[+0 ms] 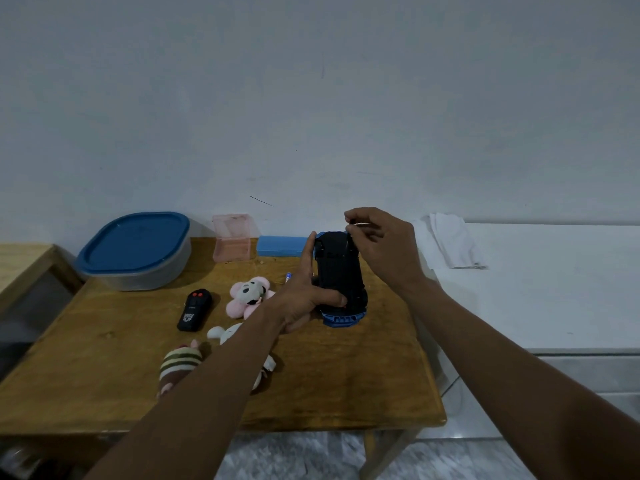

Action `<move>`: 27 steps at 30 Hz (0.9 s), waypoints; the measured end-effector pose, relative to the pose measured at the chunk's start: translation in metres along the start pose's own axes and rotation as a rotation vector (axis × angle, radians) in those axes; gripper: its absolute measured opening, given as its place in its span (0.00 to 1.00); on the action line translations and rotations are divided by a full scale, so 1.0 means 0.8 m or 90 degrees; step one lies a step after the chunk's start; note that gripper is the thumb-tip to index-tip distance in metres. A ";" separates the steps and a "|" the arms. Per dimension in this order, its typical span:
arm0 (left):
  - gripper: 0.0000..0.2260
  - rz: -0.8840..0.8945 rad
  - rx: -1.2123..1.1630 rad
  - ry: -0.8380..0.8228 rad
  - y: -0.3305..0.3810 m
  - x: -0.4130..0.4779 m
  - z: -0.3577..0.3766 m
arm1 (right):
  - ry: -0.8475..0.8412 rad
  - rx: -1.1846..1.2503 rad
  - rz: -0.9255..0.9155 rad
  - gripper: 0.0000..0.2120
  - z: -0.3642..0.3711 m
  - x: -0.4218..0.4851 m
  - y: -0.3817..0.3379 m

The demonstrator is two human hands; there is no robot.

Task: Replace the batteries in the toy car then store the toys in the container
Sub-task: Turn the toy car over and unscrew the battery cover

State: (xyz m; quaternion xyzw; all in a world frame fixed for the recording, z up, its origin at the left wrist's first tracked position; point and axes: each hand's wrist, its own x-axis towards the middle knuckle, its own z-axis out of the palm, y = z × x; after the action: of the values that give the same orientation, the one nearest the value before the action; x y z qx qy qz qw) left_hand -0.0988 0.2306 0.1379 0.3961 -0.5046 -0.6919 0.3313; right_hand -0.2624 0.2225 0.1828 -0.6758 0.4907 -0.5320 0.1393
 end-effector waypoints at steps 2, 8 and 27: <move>0.54 0.001 -0.002 -0.002 0.000 0.000 0.000 | 0.004 0.016 0.003 0.10 0.000 0.001 -0.001; 0.54 -0.002 -0.002 0.004 -0.002 0.000 0.000 | 0.003 -0.005 -0.005 0.10 0.004 0.001 -0.001; 0.54 0.019 0.000 -0.007 -0.007 0.006 -0.004 | 0.030 -0.002 0.018 0.10 0.012 0.000 0.004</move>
State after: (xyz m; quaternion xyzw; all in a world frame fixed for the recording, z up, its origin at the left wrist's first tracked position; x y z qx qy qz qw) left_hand -0.0987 0.2269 0.1307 0.3850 -0.5122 -0.6889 0.3390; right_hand -0.2558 0.2173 0.1768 -0.6564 0.5043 -0.5449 0.1342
